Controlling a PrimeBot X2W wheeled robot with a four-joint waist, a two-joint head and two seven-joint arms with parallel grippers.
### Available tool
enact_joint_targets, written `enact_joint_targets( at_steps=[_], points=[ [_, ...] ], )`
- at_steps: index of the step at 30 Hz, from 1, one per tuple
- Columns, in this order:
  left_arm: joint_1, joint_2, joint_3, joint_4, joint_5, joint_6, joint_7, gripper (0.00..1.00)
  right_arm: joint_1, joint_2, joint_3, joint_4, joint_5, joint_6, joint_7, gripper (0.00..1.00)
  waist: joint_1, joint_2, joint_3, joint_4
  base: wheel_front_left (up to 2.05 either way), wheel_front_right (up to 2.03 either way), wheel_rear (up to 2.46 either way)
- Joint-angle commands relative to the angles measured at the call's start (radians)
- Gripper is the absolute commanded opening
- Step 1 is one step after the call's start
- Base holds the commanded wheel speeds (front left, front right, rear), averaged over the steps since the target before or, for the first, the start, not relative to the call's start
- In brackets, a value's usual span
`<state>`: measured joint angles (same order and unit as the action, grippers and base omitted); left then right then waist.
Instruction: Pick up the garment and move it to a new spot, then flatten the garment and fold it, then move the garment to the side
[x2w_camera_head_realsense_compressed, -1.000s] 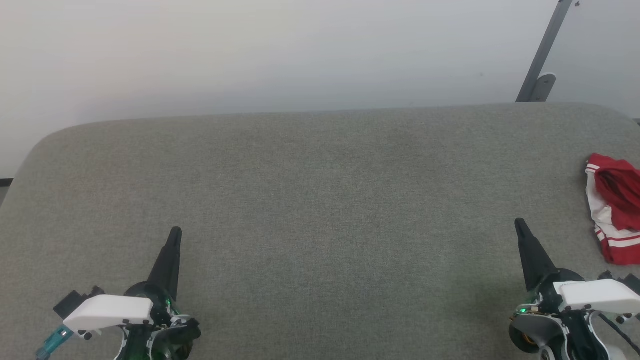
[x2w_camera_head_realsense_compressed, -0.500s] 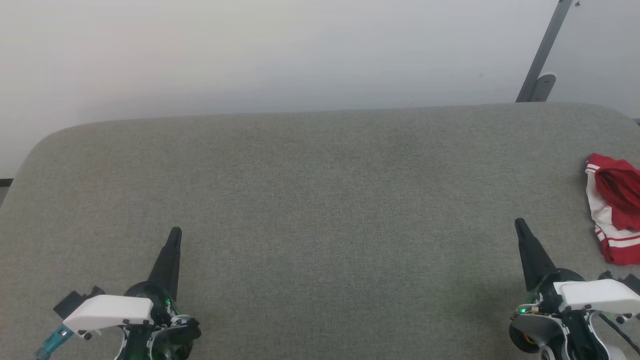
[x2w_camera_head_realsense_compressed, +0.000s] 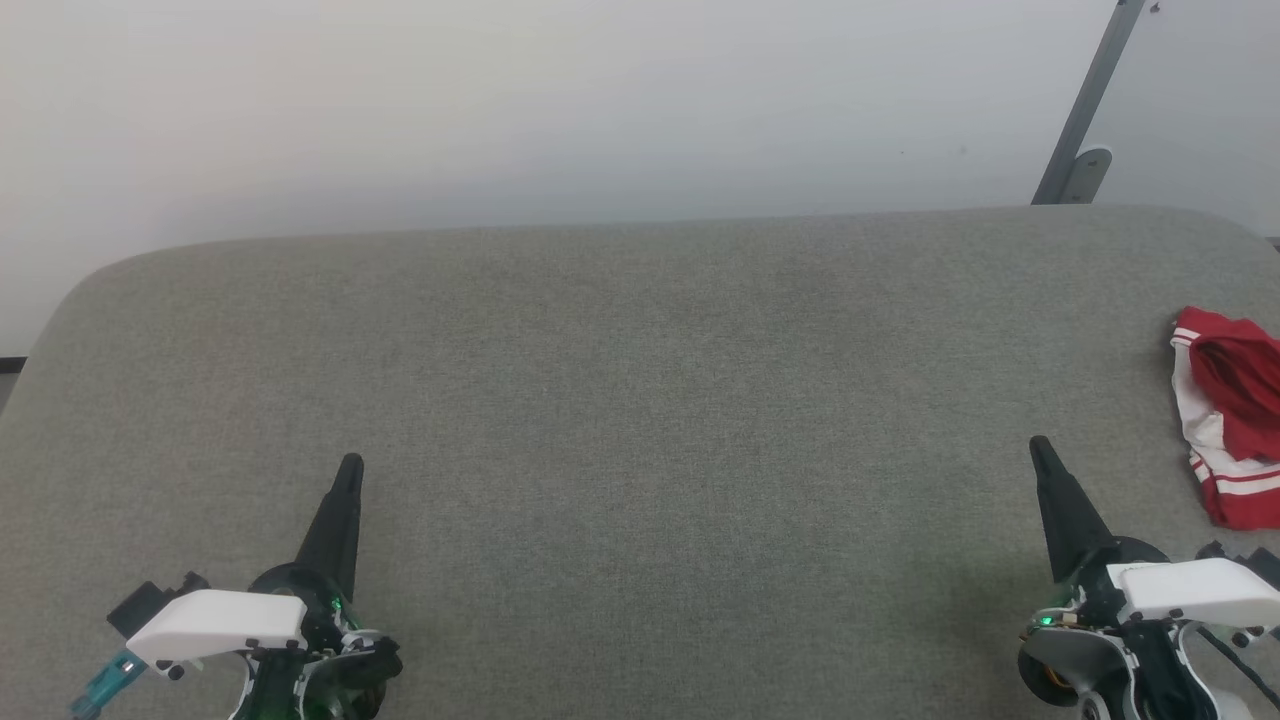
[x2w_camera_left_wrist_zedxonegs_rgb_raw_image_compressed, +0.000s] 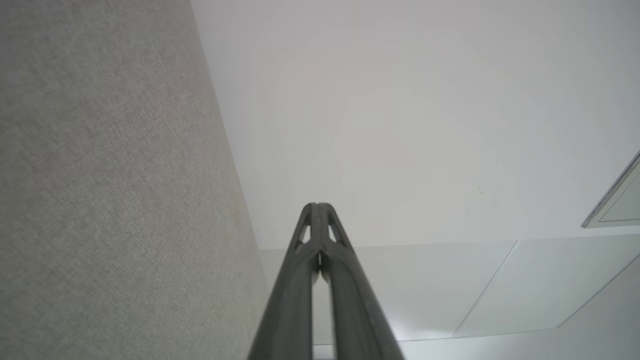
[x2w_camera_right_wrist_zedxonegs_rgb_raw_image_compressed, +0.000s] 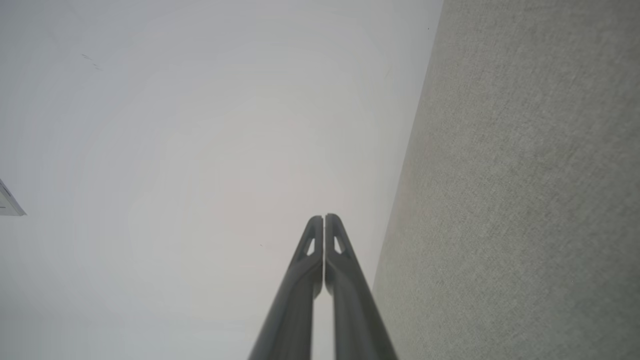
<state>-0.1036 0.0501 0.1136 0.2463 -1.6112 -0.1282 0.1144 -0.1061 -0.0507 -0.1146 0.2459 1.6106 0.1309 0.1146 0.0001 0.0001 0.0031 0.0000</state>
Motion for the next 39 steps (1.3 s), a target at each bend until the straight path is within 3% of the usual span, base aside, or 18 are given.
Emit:
enact_joint_targets(
  at_steps=[1, 39],
  points=[
    [-0.012, -0.002, 0.000, -0.001, -0.003, -0.005, 0.003, 0.00, -0.005, 0.003, -0.001, -0.003, 0.004, 0.000, 0.002, 0.00, -0.0001, -0.0001, 0.000, 0.000, 0.00, 0.00, 0.00],
    [-0.011, -0.002, 0.000, -0.001, -0.003, -0.005, 0.003, 0.00, -0.005, 0.003, -0.001, -0.003, 0.004, 0.000, 0.002, 0.00, -0.0001, -0.0001, 0.000, 0.000, 0.00, 0.00, 0.00]
  ],
)
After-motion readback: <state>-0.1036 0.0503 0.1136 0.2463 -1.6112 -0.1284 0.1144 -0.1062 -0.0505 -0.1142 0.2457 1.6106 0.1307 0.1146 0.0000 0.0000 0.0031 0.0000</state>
